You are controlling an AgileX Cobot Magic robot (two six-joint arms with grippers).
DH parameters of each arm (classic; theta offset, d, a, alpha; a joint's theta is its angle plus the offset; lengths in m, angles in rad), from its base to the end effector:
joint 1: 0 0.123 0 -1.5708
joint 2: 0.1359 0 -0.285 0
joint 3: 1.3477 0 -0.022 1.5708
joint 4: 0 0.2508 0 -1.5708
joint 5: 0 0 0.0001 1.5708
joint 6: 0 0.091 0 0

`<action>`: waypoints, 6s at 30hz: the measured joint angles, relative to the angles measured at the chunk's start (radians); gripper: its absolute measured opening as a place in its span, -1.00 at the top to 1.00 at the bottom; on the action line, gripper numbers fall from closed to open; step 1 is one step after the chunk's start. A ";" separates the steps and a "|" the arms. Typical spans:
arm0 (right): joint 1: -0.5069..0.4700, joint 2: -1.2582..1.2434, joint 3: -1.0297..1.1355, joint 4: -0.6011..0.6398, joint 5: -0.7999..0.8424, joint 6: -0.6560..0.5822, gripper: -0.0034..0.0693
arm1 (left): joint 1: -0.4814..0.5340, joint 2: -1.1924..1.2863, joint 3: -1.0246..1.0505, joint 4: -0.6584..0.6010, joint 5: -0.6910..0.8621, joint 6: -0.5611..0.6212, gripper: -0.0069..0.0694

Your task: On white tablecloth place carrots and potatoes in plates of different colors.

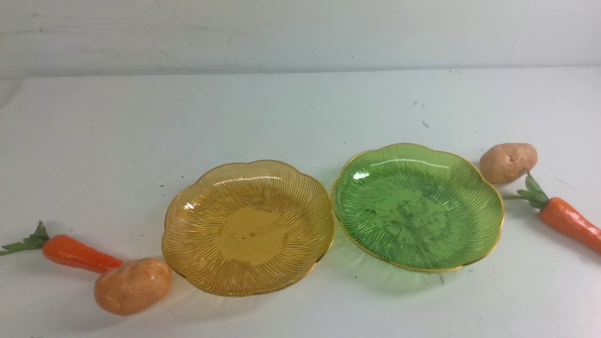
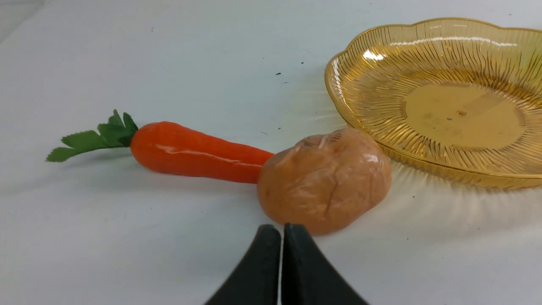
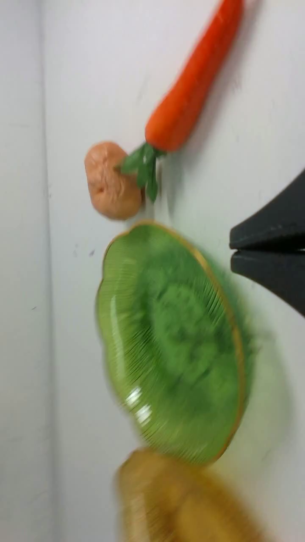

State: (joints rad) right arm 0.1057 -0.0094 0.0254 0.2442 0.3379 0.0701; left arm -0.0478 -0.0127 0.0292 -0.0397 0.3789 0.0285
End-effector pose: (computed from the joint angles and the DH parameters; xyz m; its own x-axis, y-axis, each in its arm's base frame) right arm 0.0525 0.0129 0.1756 -0.2958 0.2658 -0.9175 -0.0990 0.9468 0.3062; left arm 0.0523 -0.0038 0.1700 -0.3033 0.0061 -0.9529 0.0592 0.9982 -0.0124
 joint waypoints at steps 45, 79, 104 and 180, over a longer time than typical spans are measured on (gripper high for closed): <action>-0.082 1.558 -1.087 -0.420 0.705 0.155 0.87 | 0.000 0.000 0.000 -0.001 0.000 0.000 0.83; -0.090 1.912 -1.189 -0.645 0.585 -0.093 0.72 | 0.000 0.000 0.000 -0.001 0.000 0.000 0.83; -0.090 1.983 -1.382 -0.629 0.694 -0.385 -0.71 | 0.000 0.000 0.000 -0.001 0.000 0.000 0.83; -0.061 1.943 -1.620 -0.355 0.588 0.453 0.75 | 0.000 0.000 0.000 -0.001 0.000 0.000 0.83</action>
State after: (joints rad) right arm 0.0442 1.9333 -1.5950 -0.1108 0.9262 0.5228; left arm -0.0478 -0.0127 0.0292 -0.0406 0.3789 0.0285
